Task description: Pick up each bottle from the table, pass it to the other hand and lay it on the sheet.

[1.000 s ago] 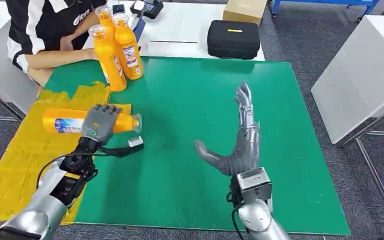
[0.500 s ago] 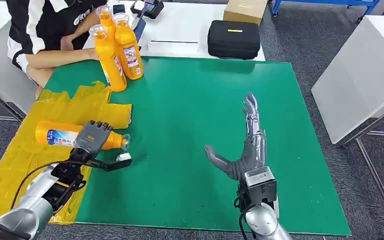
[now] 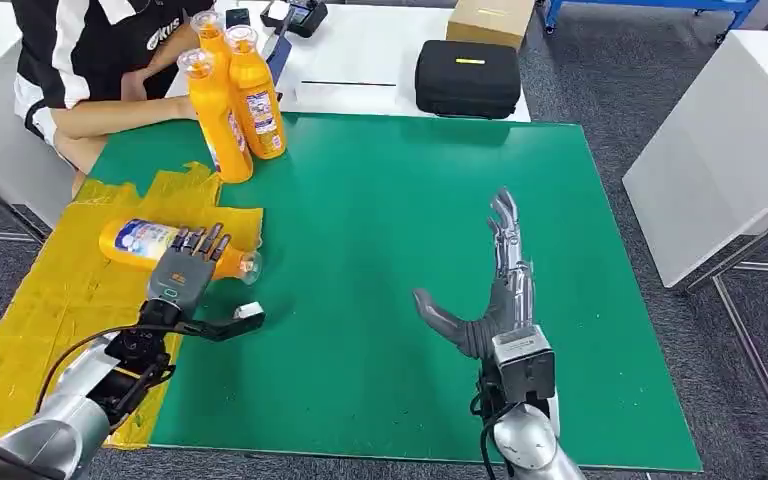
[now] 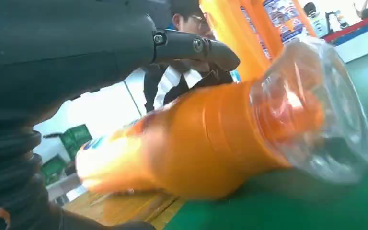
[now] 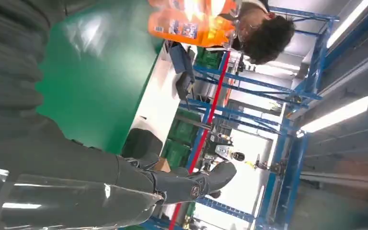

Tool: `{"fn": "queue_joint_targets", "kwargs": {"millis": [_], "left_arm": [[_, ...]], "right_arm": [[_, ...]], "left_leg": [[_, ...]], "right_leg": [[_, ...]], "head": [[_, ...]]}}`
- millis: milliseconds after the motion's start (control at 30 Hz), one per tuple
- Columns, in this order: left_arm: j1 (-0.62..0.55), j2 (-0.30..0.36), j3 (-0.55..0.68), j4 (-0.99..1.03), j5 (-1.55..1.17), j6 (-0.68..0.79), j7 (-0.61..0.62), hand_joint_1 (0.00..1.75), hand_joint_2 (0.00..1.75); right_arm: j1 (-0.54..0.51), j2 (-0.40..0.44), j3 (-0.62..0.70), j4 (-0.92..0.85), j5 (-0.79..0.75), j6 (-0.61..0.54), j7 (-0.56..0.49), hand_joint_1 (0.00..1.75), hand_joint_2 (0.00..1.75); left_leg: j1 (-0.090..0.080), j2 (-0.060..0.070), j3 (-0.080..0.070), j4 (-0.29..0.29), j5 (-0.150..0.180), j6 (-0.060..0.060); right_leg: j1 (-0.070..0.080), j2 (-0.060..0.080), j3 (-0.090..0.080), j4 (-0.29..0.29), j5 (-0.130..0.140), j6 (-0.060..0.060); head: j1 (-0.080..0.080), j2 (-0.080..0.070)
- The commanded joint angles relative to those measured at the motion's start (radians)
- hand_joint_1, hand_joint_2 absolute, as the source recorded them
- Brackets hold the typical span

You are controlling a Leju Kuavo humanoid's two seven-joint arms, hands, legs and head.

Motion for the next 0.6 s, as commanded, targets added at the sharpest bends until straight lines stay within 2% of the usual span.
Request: {"fn": "queue_joint_targets", "kwargs": {"millis": [33,133,167,200,267,300,333,367,400,433,500,567,600], "left_arm": [[-0.016,-0.022,0.064,0.039,0.018,0.015,-0.005,0.00,1.75],[-0.007,-0.028,0.099,0.025,0.047,0.046,-0.014,0.00,1.75],[-0.002,-0.034,0.128,0.014,0.075,0.076,-0.028,0.00,1.75],[0.001,-0.048,0.175,0.000,0.107,0.139,-0.045,0.00,1.75],[0.024,-0.078,0.276,-0.110,0.197,0.240,-0.103,0.00,1.75],[0.075,-0.112,0.394,-0.275,0.245,0.240,-0.192,0.00,1.75],[0.100,-0.155,0.491,-0.370,0.307,0.240,-0.300,0.00,1.75],[0.106,-0.169,0.521,-0.396,0.327,0.240,-0.329,0.00,1.75],[0.122,-0.219,0.556,-0.487,0.614,0.240,-0.530,0.00,1.75],[0.142,-0.234,0.534,-0.569,0.785,0.199,-0.605,0.00,1.75],[0.223,-0.238,0.455,-0.798,1.072,0.080,-0.622,0.00,1.75],[0.243,-0.228,0.419,-0.848,1.083,0.086,-0.593,0.00,1.75],[0.254,-0.220,0.390,-0.878,1.169,0.064,-0.624,0.00,1.75]], "right_arm": [[-0.020,0.007,-0.012,0.063,-0.005,0.012,0.012,0.00,1.75],[-0.023,0.009,-0.013,0.068,-0.005,0.014,0.013,0.00,1.75],[-0.022,0.009,-0.015,0.066,-0.005,0.015,0.015,0.00,1.75],[-0.018,0.011,-0.019,0.058,-0.004,0.017,0.020,0.00,1.75],[-0.011,0.008,-0.023,0.039,-0.003,0.014,0.021,0.00,1.75],[-0.003,0.005,-0.025,0.023,-0.003,0.010,0.022,0.00,1.75],[0.003,0.003,-0.027,0.013,-0.008,0.010,0.021,0.00,1.75],[0.005,0.003,-0.028,0.010,-0.010,0.010,0.020,0.00,1.75],[0.017,0.006,-0.035,0.000,-0.044,0.015,0.000,0.00,1.75],[0.022,0.005,-0.036,0.000,-0.065,0.018,-0.016,0.00,1.75],[0.026,0.004,-0.040,0.013,-0.104,0.010,-0.051,0.00,1.75],[0.027,0.000,-0.038,0.019,-0.111,0.007,-0.058,0.00,1.75],[0.029,-0.002,-0.039,0.018,-0.126,-0.004,-0.071,0.00,1.75]], "left_leg": [[0.001,0.000,0.005,0.000,-0.002,0.000],[0.001,-0.001,0.010,0.001,-0.005,0.001],[0.001,0.000,0.005,0.000,-0.002,0.000],[0.001,-0.001,0.009,0.001,-0.005,0.001],[0.001,-0.002,0.007,0.001,-0.004,0.001],[0.001,-0.002,0.003,0.000,-0.002,0.001],[0.001,-0.004,0.006,0.001,-0.003,0.001],[0.001,-0.006,0.009,0.003,-0.006,0.002],[0.001,-0.006,0.005,0.002,-0.003,0.001],[0.001,-0.005,0.007,0.003,-0.005,0.001],[0.000,-0.007,0.008,0.003,-0.005,0.002],[0.000,-0.003,0.007,0.003,-0.006,0.001],[0.000,-0.001,0.005,0.002,-0.005,0.001]], "right_leg": [[0.001,0.001,0.005,0.000,-0.002,-0.005],[0.002,0.001,0.009,0.001,-0.005,-0.008],[0.001,0.001,0.004,-0.001,-0.001,-0.004],[0.002,0.001,0.009,0.000,-0.004,-0.007],[0.001,-0.001,0.008,0.001,-0.004,-0.006],[0.001,-0.002,0.003,0.000,-0.002,-0.004],[0.001,-0.003,0.006,0.001,-0.004,-0.005],[0.001,-0.004,0.010,0.002,-0.007,-0.007],[0.001,-0.005,0.006,0.001,-0.004,-0.005],[0.001,-0.004,0.008,0.002,-0.006,-0.006],[0.001,-0.006,0.010,0.001,-0.007,-0.006],[0.000,-0.002,0.008,0.001,-0.005,-0.006],[0.001,0.000,0.005,0.000,-0.003,-0.005]], "head": [[0.000,0.000],[0.000,0.000],[0.000,0.000],[0.000,0.000],[0.000,0.000],[0.000,0.000],[0.000,0.000],[0.000,0.000],[0.000,0.000],[0.000,0.000],[0.000,0.000],[0.000,0.000],[0.000,0.000]]}}
